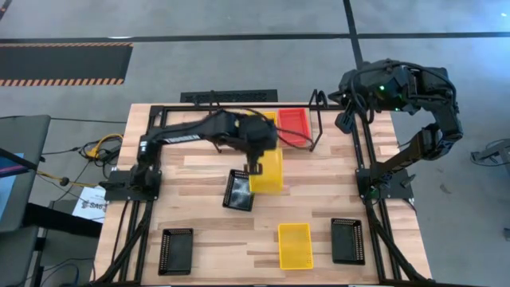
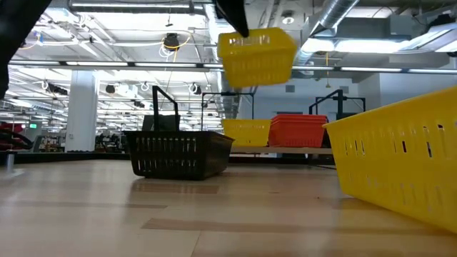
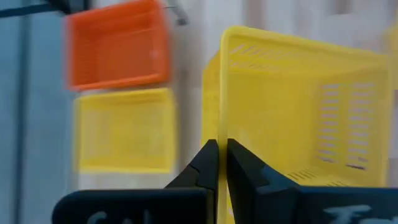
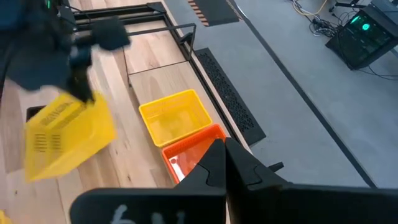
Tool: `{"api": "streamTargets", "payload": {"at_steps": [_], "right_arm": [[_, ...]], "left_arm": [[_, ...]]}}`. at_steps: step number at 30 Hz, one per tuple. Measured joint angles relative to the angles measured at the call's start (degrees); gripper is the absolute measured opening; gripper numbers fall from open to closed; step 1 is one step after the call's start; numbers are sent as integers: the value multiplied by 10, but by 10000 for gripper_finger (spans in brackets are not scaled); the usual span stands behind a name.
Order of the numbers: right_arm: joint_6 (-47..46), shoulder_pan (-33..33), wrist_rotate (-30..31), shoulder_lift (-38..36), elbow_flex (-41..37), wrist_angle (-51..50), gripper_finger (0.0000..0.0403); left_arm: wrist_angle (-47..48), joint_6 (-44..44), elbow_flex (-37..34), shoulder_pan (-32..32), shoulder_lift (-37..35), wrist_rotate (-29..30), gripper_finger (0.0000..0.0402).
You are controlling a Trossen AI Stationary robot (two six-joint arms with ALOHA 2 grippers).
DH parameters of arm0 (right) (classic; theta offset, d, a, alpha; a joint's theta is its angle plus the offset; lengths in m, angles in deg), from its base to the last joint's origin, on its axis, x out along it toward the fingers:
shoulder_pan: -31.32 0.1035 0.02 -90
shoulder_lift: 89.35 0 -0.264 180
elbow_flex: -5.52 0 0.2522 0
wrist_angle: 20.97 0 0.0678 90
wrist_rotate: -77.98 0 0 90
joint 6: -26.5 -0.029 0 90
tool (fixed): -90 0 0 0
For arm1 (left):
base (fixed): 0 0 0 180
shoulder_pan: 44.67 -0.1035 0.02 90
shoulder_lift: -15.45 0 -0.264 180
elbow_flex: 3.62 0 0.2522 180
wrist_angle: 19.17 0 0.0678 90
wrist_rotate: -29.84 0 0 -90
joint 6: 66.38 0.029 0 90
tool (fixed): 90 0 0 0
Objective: Stack baskets on shelf by color
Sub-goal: Stack the top yellow bin on top of the other yellow bin on the shelf
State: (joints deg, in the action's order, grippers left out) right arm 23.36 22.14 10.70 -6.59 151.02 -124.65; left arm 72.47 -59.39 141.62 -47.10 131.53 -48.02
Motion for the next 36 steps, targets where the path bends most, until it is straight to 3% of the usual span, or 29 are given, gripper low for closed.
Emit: {"api": "streamTargets", "payload": {"at_steps": [10, 18, 23, 29, 36], "right_arm": [[-8, -23, 0, 0, 0, 0, 8], [-35, -22, 0, 0, 0, 0, 8], [-48, -21, 0, 0, 0, -1, 8], [-60, -21, -1, 0, 0, -1, 8], [-76, -21, -1, 0, 0, -1, 8]], "left_arm": [[-11, 63, -1, -87, -40, 10, 0], [-43, 134, -1, -188, -36, -55, 0], [-76, 165, -1, -238, -30, -127, 0], [-80, 203, -4, -273, -10, -204, 0], [-62, 240, -4, -282, 36, -225, 0]]}}
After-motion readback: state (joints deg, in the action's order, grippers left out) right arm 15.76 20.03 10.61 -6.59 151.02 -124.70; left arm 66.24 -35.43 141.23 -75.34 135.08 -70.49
